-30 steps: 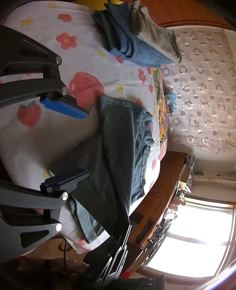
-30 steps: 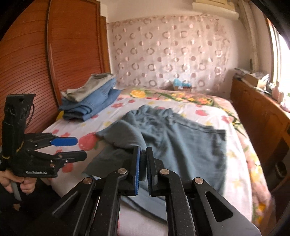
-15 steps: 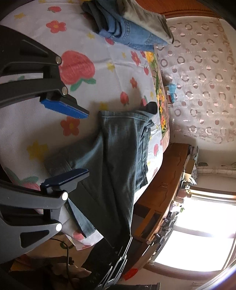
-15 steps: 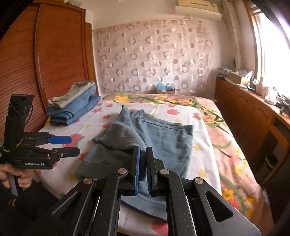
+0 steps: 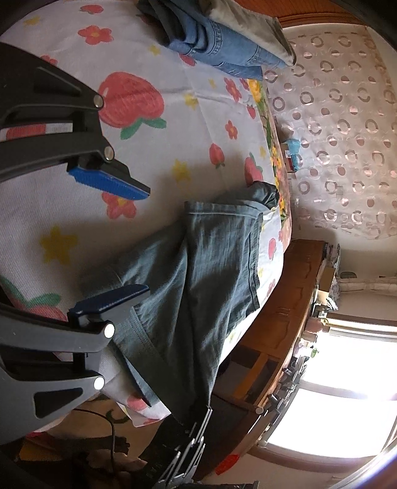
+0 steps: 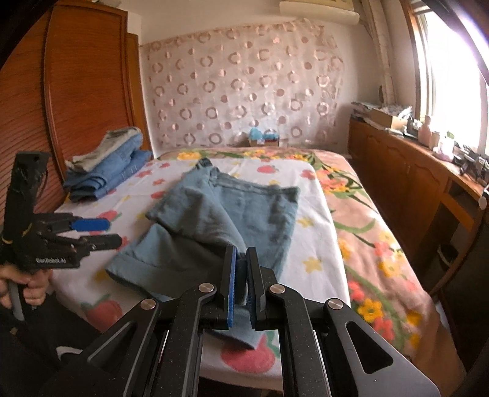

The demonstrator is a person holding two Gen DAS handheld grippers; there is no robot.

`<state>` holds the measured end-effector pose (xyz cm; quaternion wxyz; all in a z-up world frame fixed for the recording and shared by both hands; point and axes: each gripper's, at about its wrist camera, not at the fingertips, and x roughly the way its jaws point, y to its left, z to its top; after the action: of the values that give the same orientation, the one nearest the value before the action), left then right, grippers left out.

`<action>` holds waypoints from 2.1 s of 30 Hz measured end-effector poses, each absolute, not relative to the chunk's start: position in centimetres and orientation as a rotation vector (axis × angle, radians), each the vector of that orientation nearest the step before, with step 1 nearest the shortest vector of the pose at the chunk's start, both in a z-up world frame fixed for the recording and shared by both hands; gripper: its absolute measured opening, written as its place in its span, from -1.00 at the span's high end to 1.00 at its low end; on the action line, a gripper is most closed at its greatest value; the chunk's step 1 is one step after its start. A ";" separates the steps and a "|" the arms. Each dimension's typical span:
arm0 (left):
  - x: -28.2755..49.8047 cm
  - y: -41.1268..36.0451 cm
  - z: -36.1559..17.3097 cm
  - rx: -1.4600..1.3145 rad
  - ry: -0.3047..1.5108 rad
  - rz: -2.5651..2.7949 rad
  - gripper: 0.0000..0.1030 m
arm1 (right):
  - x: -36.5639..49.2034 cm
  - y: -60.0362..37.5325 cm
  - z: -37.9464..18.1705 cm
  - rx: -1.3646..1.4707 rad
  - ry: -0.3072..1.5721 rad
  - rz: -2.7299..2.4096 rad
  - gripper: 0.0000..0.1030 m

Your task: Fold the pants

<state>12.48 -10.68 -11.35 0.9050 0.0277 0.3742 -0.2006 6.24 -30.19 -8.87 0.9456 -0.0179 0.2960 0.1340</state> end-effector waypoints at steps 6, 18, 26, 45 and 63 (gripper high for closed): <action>12.7 -11.0 -11.9 0.071 0.788 -0.408 -0.11 | 6.3 -30.9 -10.7 -0.039 0.648 0.247 0.92; 12.7 -11.0 -12.8 0.072 0.806 -0.401 -0.11 | 6.5 -31.5 -12.1 -0.003 0.708 0.237 0.92; 12.4 -10.3 -12.0 0.052 0.776 -0.387 -0.11 | 6.7 -31.4 -11.4 -0.013 0.692 0.233 0.51; 14.6 -6.5 -9.6 0.078 0.703 -0.352 -0.11 | 12.8 -23.3 -8.3 -0.067 0.702 0.446 0.39; 17.0 -3.2 -8.4 0.072 0.688 -0.358 -0.11 | 19.8 -15.3 -11.0 -0.198 0.855 0.617 0.39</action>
<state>17.04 -3.20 -8.44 0.9251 0.0351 0.3352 -0.1747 19.84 -15.26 -11.01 0.8595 -0.0942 0.4074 0.2939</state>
